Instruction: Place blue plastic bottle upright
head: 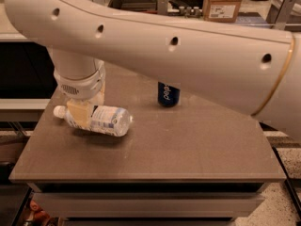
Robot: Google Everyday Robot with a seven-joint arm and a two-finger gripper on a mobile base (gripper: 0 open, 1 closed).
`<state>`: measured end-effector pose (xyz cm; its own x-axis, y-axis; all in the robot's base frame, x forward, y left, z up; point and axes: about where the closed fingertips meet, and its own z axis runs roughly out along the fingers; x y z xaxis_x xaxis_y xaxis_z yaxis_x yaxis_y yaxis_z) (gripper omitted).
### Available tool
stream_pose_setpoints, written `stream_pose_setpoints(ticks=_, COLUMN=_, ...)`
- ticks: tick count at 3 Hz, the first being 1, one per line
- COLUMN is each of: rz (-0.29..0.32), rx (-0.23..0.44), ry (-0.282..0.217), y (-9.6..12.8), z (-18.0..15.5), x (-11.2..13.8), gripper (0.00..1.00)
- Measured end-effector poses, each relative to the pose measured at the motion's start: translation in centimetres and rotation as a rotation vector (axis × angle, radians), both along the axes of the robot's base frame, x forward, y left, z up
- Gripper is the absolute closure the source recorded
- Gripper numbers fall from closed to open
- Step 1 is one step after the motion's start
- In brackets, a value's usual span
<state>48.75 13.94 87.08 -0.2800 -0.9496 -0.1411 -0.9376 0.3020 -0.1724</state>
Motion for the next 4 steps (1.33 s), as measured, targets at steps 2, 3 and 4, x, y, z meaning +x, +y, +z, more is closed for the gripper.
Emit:
stream_pose_setpoints(ticks=2, rz=0.042, rx=0.094, ry=-0.11, y=-1.4, z=3.6, x=0.7, gripper=1.0)
stream_pose_setpoints(ticks=3, rz=0.093, rx=0.176, ry=-0.193, y=-1.4, z=6.1, x=2.2, gripper=1.0)
stream_pose_setpoints(ticks=4, rz=0.162, rx=0.288, ry=-0.268, y=-1.1, z=8.6, x=3.5, gripper=1.0)
